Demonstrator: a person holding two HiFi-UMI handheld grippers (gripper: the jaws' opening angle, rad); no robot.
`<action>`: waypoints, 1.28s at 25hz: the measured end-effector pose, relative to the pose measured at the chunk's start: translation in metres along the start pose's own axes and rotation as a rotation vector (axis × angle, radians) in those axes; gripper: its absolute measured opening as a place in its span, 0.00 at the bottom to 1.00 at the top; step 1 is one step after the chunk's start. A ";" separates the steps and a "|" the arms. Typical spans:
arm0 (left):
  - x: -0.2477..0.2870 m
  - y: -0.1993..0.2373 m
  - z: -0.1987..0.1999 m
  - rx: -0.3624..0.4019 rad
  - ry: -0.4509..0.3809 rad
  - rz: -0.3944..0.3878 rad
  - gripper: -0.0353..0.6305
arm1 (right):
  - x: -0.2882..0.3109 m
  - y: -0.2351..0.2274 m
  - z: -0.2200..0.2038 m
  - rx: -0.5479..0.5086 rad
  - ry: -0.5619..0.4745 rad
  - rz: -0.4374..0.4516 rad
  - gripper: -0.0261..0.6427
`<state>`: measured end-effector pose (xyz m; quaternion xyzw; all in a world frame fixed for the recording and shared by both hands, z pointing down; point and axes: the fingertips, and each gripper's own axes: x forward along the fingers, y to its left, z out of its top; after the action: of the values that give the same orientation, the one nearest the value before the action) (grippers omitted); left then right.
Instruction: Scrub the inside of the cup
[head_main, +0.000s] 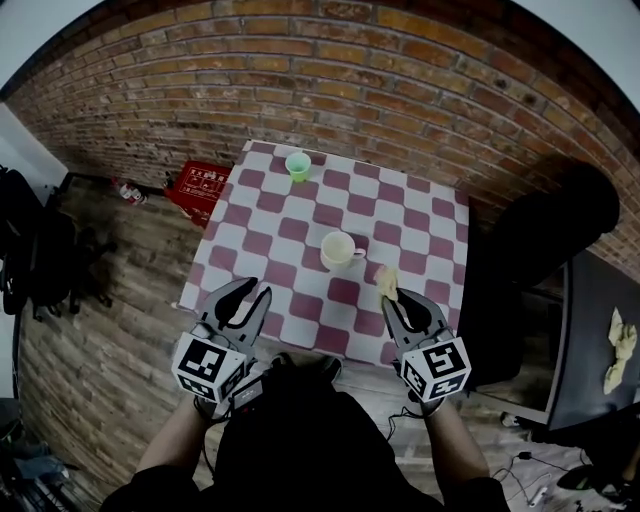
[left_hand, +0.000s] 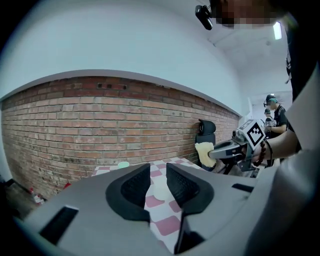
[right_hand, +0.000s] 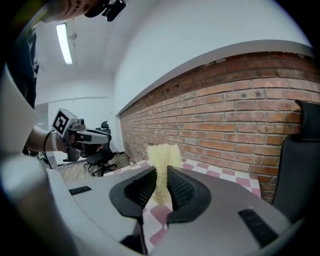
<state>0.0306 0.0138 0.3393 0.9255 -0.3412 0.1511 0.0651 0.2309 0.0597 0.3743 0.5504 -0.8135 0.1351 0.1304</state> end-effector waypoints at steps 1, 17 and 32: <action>0.005 -0.001 -0.002 -0.001 0.008 -0.012 0.20 | 0.006 -0.002 0.001 -0.005 0.005 0.002 0.16; 0.090 -0.013 -0.059 -0.034 0.189 -0.262 0.29 | 0.104 0.004 -0.012 -0.042 0.124 0.032 0.16; 0.171 -0.004 -0.121 0.063 0.330 -0.310 0.35 | 0.172 -0.024 -0.022 -0.081 0.241 0.027 0.16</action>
<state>0.1277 -0.0607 0.5090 0.9312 -0.1746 0.2991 0.1134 0.1929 -0.0889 0.4584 0.5135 -0.8040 0.1690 0.2478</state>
